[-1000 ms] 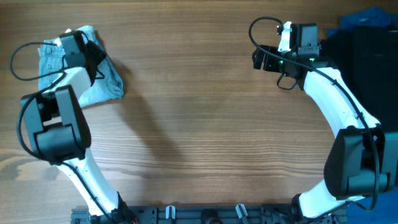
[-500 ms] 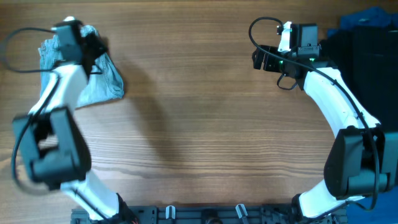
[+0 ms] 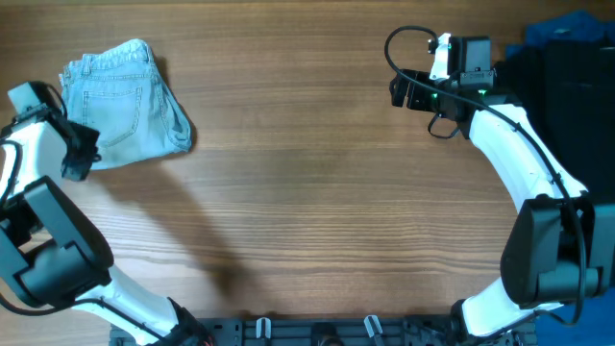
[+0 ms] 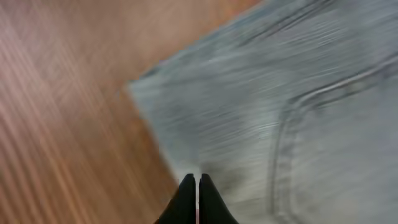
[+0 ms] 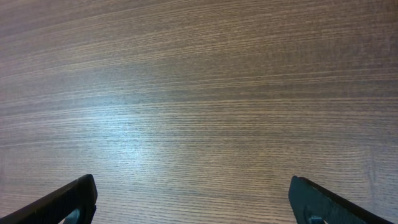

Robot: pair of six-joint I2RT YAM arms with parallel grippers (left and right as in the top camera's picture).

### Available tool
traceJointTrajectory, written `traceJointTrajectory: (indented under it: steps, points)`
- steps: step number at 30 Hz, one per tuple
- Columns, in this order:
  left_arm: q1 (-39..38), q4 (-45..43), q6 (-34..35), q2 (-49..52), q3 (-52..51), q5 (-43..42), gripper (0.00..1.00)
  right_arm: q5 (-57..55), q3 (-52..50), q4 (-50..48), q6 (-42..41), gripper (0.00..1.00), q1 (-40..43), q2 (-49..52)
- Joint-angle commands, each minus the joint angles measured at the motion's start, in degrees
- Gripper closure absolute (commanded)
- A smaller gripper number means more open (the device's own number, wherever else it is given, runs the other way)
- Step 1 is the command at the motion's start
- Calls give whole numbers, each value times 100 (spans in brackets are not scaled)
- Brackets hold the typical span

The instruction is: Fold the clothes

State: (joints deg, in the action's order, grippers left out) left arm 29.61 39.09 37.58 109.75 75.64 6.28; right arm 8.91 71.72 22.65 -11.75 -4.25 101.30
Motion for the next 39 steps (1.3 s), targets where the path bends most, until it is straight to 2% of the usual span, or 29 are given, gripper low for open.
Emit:
traceJointTrajectory:
  steps: [1,4,7,10,11,13,15,16,18,23,26,29,31,34,37,39]
  points:
    - [70,-111,348,103,-238,177,96,-59,26,-33,-39,1,-28,39]
    - [74,-579,468,319,-343,116,96,-59,26,-33,-42,1,-28,39]
    - [26,-800,466,4,-267,-909,96,-59,26,-33,-42,1,-28,39]
    - [7,-780,162,-579,-238,-1331,96,-59,26,-33,-42,1,-28,39]
    - [9,-811,160,-756,-238,-1351,96,-59,26,-33,-42,0,-28,39]
    - [7,-1237,-446,-916,-240,-1259,96,-61,26,-33,-42,1,-28,39]
    - [-15,-1484,-695,-828,-240,-861,96,-59,26,-33,-42,1,-28,39]
    - [-24,-1707,-901,-625,-240,-509,96,-59,26,-31,-44,0,-28,39]
    - [-24,-2046,-1314,-155,-240,-540,96,-59,26,-52,-42,1,-28,39]
    - [-24,-2653,-1794,767,-240,-529,96,-59,26,-52,-42,0,-28,39]
    - [44,-2151,-1644,905,-240,-457,96,-59,26,-55,-39,0,-28,39]
    - [52,-1091,-450,903,-240,-63,96,-59,26,-55,-39,0,-28,39]
    - [52,-855,-199,885,-240,-63,96,-59,26,-55,-42,0,-28,39]
    - [52,-973,-199,870,-240,-105,96,-59,26,-55,-42,0,-28,39]
    - [-4,-1539,-881,890,-240,-116,96,-59,26,-55,-42,1,-28,39]
    - [-9,-1740,-909,966,-240,103,96,-59,26,-52,-42,1,-28,39]
